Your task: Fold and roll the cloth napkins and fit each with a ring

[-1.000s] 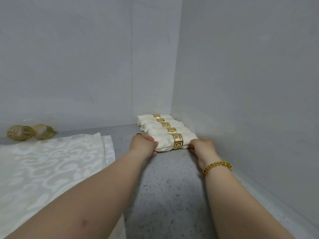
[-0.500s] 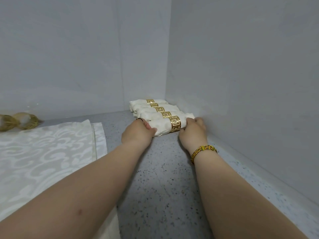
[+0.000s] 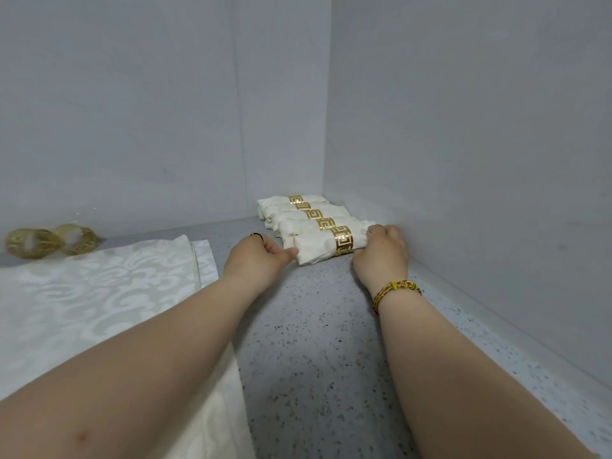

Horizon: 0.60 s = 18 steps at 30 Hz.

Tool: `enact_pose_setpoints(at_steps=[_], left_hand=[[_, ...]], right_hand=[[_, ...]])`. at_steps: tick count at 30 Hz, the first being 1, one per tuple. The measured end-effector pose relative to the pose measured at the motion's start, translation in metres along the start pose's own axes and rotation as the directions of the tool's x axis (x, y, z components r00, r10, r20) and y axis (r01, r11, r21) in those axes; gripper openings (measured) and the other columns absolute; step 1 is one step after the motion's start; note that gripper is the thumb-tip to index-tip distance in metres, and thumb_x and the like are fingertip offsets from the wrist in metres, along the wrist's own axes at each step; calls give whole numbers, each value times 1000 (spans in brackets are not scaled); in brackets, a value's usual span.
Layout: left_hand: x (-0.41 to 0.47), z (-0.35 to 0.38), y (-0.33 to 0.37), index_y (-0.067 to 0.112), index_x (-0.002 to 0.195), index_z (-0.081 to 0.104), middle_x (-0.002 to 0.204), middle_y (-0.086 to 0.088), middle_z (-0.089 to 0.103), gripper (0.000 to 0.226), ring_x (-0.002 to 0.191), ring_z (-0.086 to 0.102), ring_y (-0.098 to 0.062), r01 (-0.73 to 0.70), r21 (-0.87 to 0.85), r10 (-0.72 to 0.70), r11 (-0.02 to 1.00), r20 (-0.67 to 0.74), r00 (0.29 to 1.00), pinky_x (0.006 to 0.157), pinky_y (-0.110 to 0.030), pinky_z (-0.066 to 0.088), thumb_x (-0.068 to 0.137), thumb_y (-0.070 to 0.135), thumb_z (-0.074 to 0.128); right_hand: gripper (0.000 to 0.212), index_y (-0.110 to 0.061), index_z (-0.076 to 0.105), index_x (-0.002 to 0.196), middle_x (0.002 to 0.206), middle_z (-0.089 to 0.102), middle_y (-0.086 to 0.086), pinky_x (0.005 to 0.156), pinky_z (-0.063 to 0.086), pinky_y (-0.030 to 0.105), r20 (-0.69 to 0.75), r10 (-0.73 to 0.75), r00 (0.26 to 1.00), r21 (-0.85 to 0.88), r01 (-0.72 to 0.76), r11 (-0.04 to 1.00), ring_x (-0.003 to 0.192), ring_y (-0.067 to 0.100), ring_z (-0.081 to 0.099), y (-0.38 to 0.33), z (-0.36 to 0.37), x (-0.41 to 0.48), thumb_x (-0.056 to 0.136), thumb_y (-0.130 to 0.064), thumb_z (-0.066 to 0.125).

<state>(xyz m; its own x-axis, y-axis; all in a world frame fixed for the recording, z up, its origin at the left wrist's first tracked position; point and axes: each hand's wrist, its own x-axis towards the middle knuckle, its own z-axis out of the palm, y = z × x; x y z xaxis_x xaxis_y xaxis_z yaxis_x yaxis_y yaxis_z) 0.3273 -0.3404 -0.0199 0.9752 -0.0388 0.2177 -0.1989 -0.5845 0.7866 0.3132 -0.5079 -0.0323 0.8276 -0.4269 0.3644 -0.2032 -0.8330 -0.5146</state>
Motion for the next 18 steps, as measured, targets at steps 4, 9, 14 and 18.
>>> enact_pose_setpoints(at_steps=[4,9,14,18], left_hand=[[-36,-42,-10,25,70,54,79,5,57,17,80,53,-13,-99,90,90,991,100,991,61,-16,36,84,31,61],[-106,-113,-37,39,75,51,107,9,58,18,102,51,-7,-176,205,123,963,245,962,79,-16,36,85,28,60],[-182,-177,-58,42,77,51,93,23,52,21,90,51,0,-146,238,96,960,208,973,68,-2,34,84,26,62],[-240,-221,-69,44,71,54,81,14,52,18,74,51,-5,-171,287,125,943,171,977,65,-10,37,81,31,64]], right_hand=[[37,-4,48,124,134,39,14,99,30,31,-36,-65,997,21,66,998,120,30,37,-9,-12,-11,88,-5,43],[31,-4,52,118,126,50,14,92,33,30,68,-198,978,-64,202,977,114,30,43,-33,-29,-53,89,-8,41],[38,-13,44,131,136,46,7,99,32,25,364,-303,881,58,303,951,124,21,42,-71,-59,-135,93,-16,42],[35,-17,51,124,128,51,-2,99,32,22,459,-419,783,279,321,905,119,13,46,-114,-83,-203,91,-28,51]])
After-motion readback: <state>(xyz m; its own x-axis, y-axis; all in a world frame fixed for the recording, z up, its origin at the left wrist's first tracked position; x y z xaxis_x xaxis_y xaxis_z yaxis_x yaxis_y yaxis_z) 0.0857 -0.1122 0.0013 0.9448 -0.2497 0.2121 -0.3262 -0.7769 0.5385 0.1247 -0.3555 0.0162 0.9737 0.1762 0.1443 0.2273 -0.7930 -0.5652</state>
